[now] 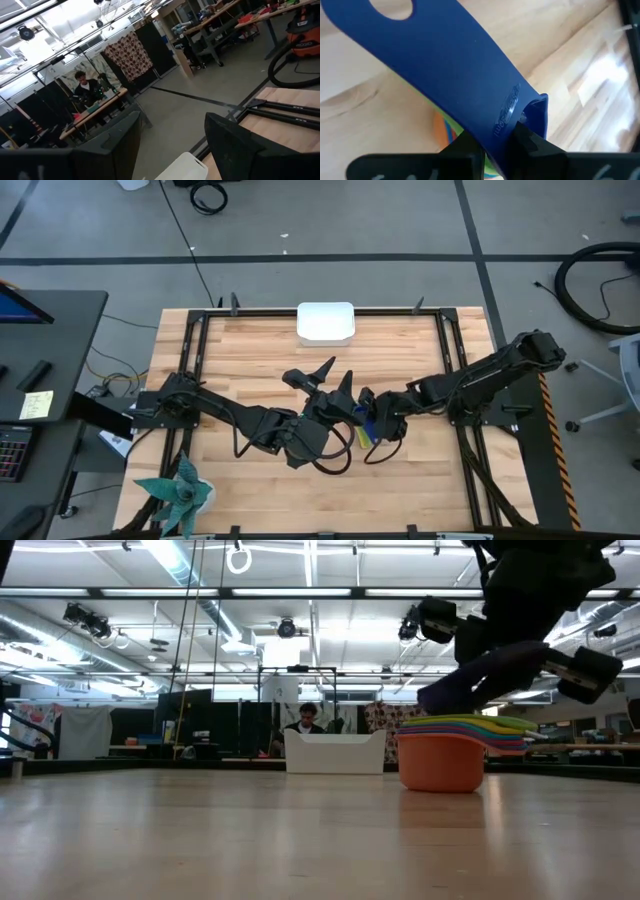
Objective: Nest measuring cups in basket
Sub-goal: Stack the dark blue measuring cup on top of the green measuring cup
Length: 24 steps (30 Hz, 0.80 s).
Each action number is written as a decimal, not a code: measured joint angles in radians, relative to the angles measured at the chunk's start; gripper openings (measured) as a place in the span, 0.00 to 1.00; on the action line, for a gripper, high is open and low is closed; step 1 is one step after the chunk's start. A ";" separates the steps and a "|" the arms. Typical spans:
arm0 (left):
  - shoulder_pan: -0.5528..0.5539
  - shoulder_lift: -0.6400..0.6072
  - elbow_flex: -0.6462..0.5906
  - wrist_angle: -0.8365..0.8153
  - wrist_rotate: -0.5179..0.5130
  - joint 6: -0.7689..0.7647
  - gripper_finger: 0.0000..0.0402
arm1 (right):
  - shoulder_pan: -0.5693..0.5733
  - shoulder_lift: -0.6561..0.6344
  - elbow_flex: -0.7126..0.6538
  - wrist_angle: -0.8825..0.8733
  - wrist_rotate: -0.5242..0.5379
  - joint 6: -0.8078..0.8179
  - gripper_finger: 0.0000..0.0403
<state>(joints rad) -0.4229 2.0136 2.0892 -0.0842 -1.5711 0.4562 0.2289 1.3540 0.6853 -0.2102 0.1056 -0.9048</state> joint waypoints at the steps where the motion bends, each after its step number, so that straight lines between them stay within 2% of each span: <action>1: 0.000 0.000 0.000 -0.003 0.000 0.000 0.55 | -0.003 0.004 0.000 0.008 0.008 -0.004 0.14; 6: 0.000 0.000 0.000 -0.018 0.000 0.001 0.55 | -0.007 0.004 0.000 0.021 0.024 -0.007 0.30; 11: 0.000 0.000 0.000 -0.023 0.000 0.001 0.55 | -0.006 0.003 0.000 0.029 0.045 -0.016 0.39; 17: 0.000 0.000 0.000 -0.026 0.000 0.003 0.55 | -0.006 0.003 0.000 0.031 0.223 -0.046 0.41; 19: 0.000 0.000 0.000 -0.025 0.000 0.006 0.55 | -0.006 -0.002 0.000 0.008 0.224 -0.048 0.40; 24: 0.000 0.000 0.000 -0.025 0.000 0.027 0.55 | 0.012 -0.009 0.001 -0.037 0.132 -0.039 0.36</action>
<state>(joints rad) -0.4229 2.0140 2.0892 -0.1095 -1.5709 0.4835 0.2409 1.3449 0.6861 -0.2475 0.2378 -0.9435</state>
